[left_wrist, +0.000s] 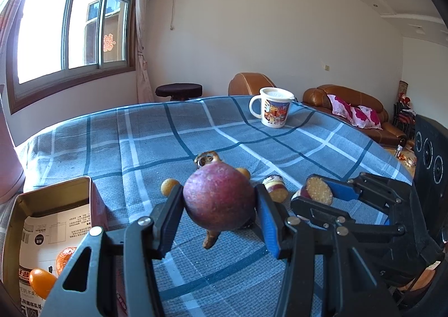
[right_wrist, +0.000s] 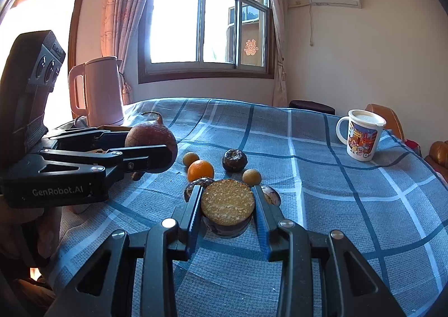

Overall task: Organize fruits
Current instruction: 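Lift the purple passion fruit with the left tool while the right tool lifts the cut fruit half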

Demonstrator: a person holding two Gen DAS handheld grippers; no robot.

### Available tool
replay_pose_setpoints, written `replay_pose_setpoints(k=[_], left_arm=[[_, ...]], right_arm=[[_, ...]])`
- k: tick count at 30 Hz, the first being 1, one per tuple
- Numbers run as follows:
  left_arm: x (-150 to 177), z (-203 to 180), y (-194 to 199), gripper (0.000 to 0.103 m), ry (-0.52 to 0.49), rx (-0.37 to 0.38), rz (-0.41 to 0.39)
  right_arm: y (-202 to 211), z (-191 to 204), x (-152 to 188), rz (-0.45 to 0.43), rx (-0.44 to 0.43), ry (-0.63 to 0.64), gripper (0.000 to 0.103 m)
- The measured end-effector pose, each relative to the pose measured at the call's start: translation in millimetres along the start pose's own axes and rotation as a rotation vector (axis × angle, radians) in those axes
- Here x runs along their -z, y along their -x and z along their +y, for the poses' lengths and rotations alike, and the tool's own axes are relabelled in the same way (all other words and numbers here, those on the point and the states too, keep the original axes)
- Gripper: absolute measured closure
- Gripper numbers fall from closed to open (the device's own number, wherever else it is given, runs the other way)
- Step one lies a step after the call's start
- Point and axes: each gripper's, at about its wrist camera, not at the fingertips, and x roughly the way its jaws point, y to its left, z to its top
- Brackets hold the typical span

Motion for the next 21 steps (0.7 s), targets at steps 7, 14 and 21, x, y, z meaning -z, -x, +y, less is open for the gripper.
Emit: replay_pose_setpoints(k=[7, 14, 21], left_arm=[[-0.2, 0.2, 4.1, 0.050, 0.002, -0.013, -0.017], [-0.6, -0.2, 6.6, 0.050, 0.002, -0.021, -0.032], [-0.3, 0.2, 9.8, 0.050, 0.003, -0.026, -0.049]], right_arm=[[1.1, 0.1, 0.0, -0.007, 0.002, 0.001, 0.067], [5.2, 0.7, 0.1, -0.030, 0.009, 0.005, 0.067], [8.7, 1.6, 0.8, -0.055, 0.012, 0.012, 0.067]])
